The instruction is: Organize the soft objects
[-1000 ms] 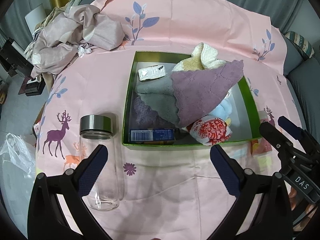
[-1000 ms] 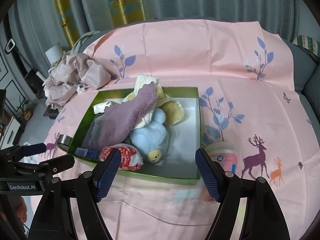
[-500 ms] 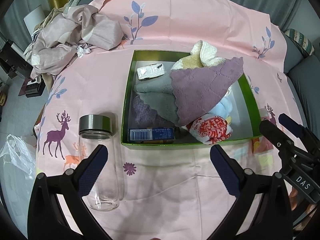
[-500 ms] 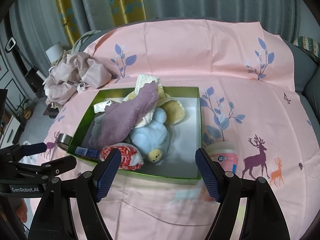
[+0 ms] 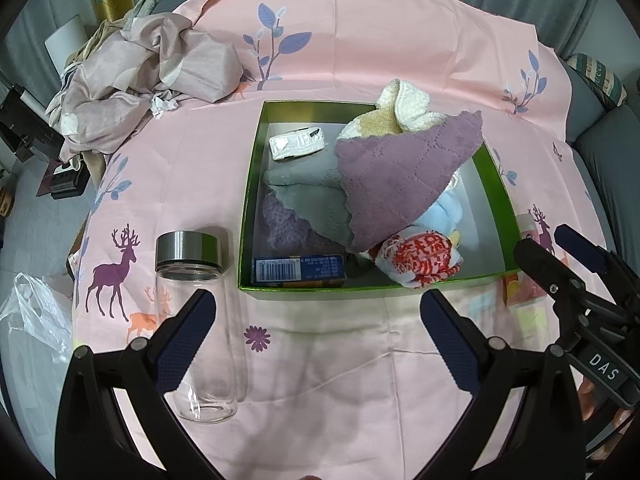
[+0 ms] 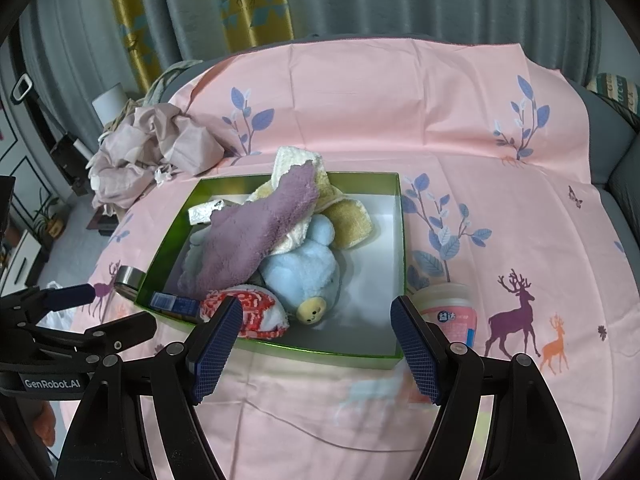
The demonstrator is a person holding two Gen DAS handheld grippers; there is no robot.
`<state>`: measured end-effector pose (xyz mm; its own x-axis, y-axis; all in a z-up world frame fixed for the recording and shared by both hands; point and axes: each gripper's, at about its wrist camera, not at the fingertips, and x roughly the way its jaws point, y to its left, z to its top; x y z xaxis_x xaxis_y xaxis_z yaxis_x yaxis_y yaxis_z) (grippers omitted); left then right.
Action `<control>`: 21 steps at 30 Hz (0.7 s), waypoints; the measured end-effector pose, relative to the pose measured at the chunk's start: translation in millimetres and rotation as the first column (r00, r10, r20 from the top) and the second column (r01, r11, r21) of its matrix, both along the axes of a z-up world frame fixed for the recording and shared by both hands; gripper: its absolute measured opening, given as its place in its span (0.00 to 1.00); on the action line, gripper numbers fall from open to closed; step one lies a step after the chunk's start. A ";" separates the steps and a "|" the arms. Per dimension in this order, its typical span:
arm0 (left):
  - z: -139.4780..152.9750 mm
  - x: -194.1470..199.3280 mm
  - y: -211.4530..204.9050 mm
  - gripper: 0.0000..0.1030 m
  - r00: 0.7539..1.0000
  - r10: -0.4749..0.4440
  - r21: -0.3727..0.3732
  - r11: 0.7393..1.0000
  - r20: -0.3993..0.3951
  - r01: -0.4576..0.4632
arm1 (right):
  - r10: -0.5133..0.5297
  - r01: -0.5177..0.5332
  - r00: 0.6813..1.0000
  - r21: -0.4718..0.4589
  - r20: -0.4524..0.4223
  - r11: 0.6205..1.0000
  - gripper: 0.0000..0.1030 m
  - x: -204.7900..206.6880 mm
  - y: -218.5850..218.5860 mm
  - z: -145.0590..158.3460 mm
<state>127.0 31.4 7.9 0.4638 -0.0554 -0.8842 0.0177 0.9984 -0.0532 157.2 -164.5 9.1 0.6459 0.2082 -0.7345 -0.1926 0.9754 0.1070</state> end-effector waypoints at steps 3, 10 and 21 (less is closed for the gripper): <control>-0.2 0.0 -0.4 0.99 1.000 0.002 0.000 1.000 -0.001 -0.002 | 0.001 -0.001 1.000 -0.001 0.001 1.000 0.75 -0.4 0.8 -0.6; -0.6 0.7 0.5 0.99 1.000 0.001 0.003 1.000 0.001 -0.001 | -0.001 0.001 1.000 -0.003 -0.001 1.000 0.75 0.8 1.0 -1.1; -1.5 1.3 -0.4 0.99 1.000 0.002 0.008 1.000 -0.001 -0.002 | -0.001 0.001 1.000 -0.004 0.000 1.000 0.75 1.2 0.6 -1.4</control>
